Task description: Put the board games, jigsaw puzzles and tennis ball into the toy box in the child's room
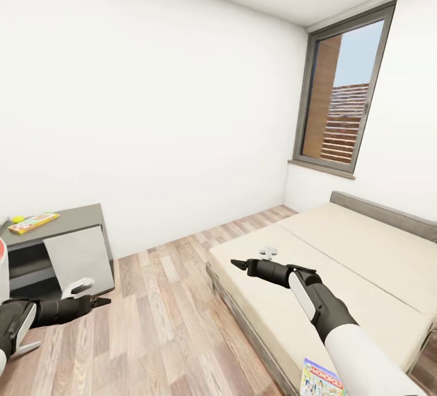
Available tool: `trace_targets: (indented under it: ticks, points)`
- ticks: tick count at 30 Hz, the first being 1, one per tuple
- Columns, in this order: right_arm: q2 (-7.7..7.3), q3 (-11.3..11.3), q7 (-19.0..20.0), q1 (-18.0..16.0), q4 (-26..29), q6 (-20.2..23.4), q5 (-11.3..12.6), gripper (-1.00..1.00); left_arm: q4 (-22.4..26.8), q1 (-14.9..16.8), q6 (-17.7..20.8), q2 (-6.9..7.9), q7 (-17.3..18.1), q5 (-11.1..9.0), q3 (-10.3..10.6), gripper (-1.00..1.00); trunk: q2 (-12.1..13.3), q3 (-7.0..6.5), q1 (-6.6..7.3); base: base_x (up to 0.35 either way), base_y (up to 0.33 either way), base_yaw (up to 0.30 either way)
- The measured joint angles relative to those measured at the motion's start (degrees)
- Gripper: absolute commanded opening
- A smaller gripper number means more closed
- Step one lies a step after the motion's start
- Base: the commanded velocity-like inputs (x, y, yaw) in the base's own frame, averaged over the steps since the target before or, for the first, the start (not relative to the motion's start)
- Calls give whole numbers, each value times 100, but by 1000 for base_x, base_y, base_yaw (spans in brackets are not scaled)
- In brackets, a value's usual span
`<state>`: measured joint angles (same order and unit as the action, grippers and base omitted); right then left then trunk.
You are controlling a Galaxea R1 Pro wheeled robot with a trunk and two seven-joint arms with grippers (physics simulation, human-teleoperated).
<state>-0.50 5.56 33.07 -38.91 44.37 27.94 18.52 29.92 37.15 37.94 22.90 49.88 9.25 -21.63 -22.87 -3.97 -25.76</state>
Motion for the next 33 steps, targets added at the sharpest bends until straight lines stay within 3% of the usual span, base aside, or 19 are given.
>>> trace_targets:
  ticks: [12, 33]
  points:
    - [1, -174, 3, 0, -1, 6, -1, 100, -1, 0, 0, 6, 0, 0, 4, 100, 0, 58, 0, 0, 183, -229]
    - [2, -193, 0, 0, 0, 9, 6, 100, 0, 0, 0, 8, 5, 0, 0, 100, 0, 164, 0, 0, 250, -229]
